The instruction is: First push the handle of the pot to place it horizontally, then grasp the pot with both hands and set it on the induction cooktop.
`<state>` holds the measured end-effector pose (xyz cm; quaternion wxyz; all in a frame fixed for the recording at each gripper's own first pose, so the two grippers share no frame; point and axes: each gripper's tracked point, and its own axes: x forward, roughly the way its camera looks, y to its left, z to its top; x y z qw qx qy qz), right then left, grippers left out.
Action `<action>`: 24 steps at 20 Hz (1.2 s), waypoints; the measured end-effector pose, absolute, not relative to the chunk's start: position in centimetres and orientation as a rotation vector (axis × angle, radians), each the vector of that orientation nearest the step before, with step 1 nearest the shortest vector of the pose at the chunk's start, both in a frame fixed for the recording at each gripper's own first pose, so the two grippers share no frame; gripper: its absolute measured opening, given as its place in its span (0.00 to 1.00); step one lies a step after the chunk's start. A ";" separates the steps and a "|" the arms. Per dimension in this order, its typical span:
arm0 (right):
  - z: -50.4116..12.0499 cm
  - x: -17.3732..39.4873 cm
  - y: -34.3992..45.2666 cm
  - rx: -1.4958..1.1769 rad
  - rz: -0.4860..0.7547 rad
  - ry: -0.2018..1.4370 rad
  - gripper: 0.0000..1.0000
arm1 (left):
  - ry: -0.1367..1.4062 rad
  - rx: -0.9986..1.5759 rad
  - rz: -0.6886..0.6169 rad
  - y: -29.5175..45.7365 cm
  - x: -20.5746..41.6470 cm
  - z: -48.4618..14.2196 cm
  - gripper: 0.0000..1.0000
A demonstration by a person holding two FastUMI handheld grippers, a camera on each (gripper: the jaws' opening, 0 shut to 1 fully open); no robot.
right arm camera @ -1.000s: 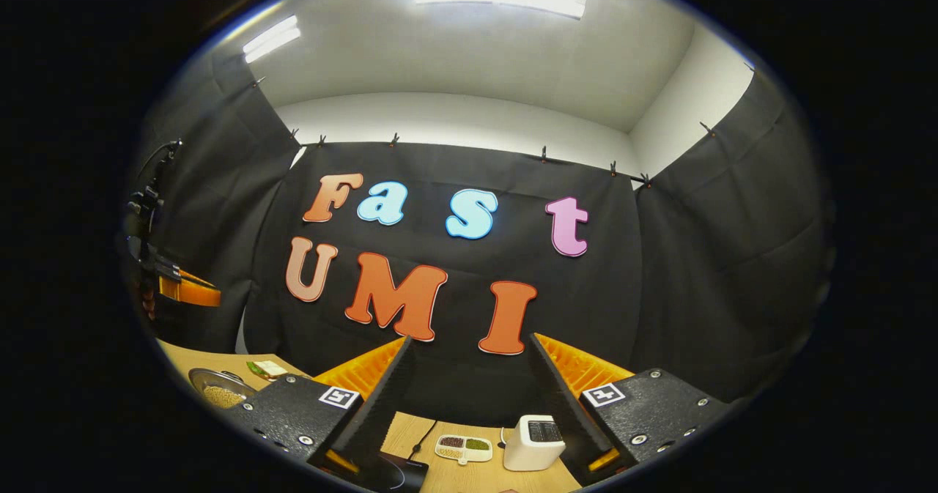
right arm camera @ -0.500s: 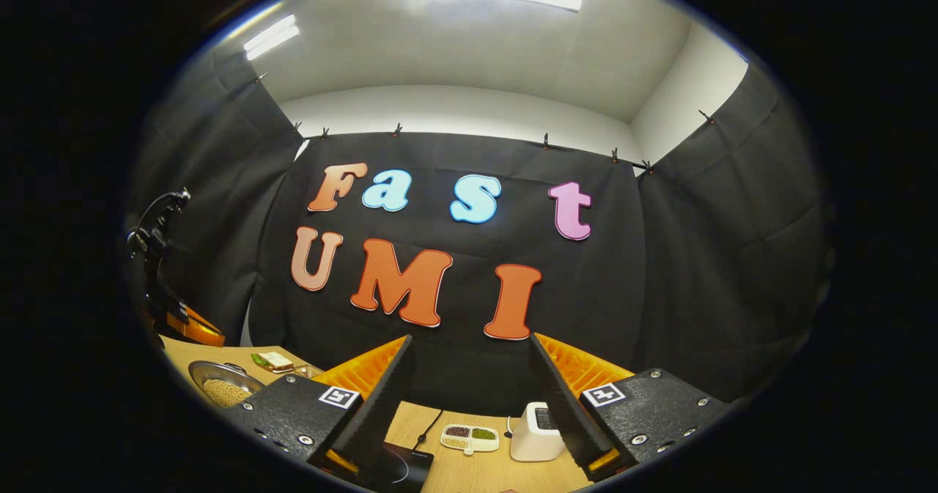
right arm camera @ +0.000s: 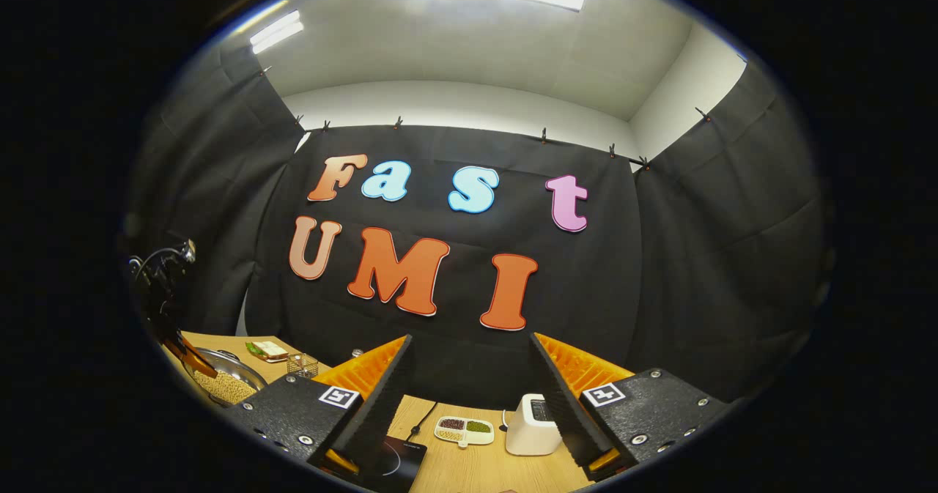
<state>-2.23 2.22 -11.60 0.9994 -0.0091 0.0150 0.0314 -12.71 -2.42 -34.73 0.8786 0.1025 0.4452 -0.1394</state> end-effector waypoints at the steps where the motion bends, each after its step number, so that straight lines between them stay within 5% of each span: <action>1: -11.8 -2.4 2.1 -0.016 0.060 0.032 0.95 | 0.961 0.211 -0.295 -2.3 -13.5 -35.7 0.06; 12: -12.6 -3.3 2.2 -0.020 0.054 0.041 0.95 | 1.198 0.270 -0.343 1.5 -20.7 -41.0 0.06; 24: -13.0 -3.8 1.4 -0.048 0.033 0.053 0.95 | 1.339 0.275 -0.336 2.8 -21.5 -45.7 0.06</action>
